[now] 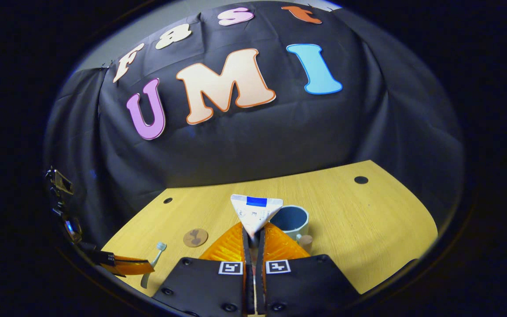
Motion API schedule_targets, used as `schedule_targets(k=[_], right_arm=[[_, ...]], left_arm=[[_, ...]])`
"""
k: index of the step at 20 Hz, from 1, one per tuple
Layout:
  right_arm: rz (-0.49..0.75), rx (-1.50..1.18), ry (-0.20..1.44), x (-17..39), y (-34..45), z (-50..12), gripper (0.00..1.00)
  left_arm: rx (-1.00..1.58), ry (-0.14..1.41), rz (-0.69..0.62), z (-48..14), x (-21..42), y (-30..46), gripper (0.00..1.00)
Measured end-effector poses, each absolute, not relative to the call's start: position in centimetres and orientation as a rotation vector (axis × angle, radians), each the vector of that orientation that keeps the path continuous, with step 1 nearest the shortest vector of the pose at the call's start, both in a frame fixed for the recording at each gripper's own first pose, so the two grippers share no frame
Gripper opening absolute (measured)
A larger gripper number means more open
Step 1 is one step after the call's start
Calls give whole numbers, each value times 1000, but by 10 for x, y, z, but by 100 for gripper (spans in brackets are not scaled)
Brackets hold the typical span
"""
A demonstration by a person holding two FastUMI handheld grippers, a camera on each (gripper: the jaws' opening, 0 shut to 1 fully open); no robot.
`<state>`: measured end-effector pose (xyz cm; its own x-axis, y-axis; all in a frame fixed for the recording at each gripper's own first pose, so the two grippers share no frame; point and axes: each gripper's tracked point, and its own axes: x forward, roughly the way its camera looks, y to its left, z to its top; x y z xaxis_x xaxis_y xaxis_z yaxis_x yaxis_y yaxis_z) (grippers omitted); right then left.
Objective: Put the toothbrush and toothpaste on the desktop into the cup, then pick up the cup and place it on the coaster on the desktop.
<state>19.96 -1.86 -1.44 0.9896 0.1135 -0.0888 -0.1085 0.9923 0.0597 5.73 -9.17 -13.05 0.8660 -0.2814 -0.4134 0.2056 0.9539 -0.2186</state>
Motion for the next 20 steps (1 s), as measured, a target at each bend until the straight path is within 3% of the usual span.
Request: schedule_targets(k=[11, 20], right_arm=[[23, 73, -109, 273, -40, 57, 4], [-47, -59, 22, 303, -58, -9, 4]], left_arm=[[-186, 444, -271, -128, 54, -90, 0], [-193, 443, -260, -129, 57, -89, 0]])
